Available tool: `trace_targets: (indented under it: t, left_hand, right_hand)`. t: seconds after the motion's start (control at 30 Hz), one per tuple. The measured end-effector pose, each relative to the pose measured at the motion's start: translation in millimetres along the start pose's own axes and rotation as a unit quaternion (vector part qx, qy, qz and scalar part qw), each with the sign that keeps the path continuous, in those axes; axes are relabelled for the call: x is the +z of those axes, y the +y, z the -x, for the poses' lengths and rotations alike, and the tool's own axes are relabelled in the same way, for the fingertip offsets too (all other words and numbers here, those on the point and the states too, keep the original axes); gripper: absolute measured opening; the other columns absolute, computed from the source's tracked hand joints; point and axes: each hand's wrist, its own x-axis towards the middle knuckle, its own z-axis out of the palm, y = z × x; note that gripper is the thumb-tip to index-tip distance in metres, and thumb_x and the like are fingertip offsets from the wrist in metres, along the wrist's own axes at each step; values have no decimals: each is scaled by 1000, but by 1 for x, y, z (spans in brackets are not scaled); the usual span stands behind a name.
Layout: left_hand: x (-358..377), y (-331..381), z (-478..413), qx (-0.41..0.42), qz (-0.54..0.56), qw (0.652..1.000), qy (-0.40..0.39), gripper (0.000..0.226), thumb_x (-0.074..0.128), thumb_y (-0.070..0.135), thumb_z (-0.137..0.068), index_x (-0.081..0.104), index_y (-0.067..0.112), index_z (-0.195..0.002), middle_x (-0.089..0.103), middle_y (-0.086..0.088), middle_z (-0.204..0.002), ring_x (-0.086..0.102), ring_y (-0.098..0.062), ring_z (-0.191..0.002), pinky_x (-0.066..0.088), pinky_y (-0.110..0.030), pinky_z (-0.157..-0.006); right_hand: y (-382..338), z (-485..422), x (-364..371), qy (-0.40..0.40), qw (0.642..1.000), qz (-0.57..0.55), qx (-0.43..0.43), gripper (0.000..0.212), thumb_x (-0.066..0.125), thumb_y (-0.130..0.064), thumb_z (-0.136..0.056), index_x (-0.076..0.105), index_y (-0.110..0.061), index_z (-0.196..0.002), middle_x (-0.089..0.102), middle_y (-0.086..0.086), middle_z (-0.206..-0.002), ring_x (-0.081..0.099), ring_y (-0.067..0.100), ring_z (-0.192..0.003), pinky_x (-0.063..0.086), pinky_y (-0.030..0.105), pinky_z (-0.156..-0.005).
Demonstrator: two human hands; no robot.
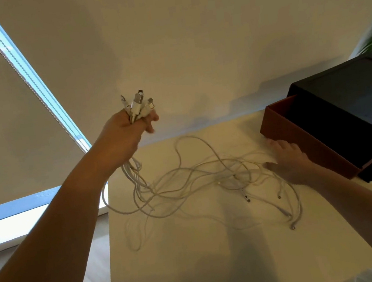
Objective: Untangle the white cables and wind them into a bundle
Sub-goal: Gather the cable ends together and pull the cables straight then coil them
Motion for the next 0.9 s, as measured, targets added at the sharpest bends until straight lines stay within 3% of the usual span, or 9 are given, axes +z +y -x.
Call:
trace_targets:
  t: [0.07,0.17,0.3,0.4,0.47,0.53,0.67,0.8,0.9]
  left_hand:
    - [8,1,3,-18,59,998,3,30,53,31,-97,57,18,-71,41,10,-49,29,-13,-47,26,-22,-45]
    - [21,8,7,-28,157,987,-11,40,56,36,-95,37,22,-63,26,4,-52,17,-14,-52,14,-23,-44]
    - [32,18,15,-19,252,967,-31,42,59,27,-93,32,22,-61,20,4,-50,11,-14,-49,14,-21,-41]
    - [37,25,22,-14,296,955,-20,46,59,24,-93,35,24,-54,21,5,-48,15,-11,-43,15,-20,-41]
    - [38,28,26,-13,299,954,-1,47,59,25,-93,34,24,-53,21,5,-48,15,-12,-44,16,-20,-41]
    - [36,29,30,-5,285,959,8,46,60,28,-93,33,23,-55,21,4,-48,15,-13,-45,18,-20,-41]
    - [29,31,32,12,289,957,11,47,59,26,-94,33,23,-55,23,6,-46,15,-12,-43,17,-20,-40]
    - [16,38,28,28,314,948,38,44,58,25,-94,34,23,-58,22,6,-46,15,-10,-41,15,-18,-40]
    - [4,41,27,28,323,944,59,43,58,26,-94,33,23,-60,22,7,-45,16,-9,-40,16,-17,-39]
  right_hand:
    - [-29,15,-9,25,994,-50,-90,75,53,-44,-94,10,-23,-152,19,4,-156,16,27,-143,18,40,-114]
    - [-87,41,-23,40,956,-149,-250,78,55,-50,-90,15,-22,-151,20,0,-156,16,16,-142,14,28,-113]
    - [-156,65,-31,-9,897,-256,-360,89,69,-50,-80,20,-24,-150,26,-8,-153,23,5,-137,19,18,-109]
    - [-188,72,-35,-13,847,-359,-392,55,77,-32,-79,53,-16,-126,57,-7,-124,51,-1,-105,38,6,-87]
    - [-201,73,-32,-2,847,-358,-392,14,72,-29,-84,62,-21,-91,66,-5,-82,58,4,-71,42,14,-61]
    - [-207,71,-29,-9,855,-346,-386,26,63,-28,-91,50,-29,-69,51,-11,-60,49,-1,-54,34,14,-52]
    - [-205,66,-26,-33,883,-277,-378,23,58,-34,-93,56,-25,-72,54,-11,-62,49,-1,-54,33,14,-53]
    - [-192,54,-15,-44,911,-245,-330,23,59,-37,-91,68,-16,-89,67,2,-79,59,16,-70,45,31,-65]
    - [-178,47,-12,-59,922,-225,-310,23,58,-34,-92,69,-15,-94,67,1,-80,57,8,-63,46,29,-64]
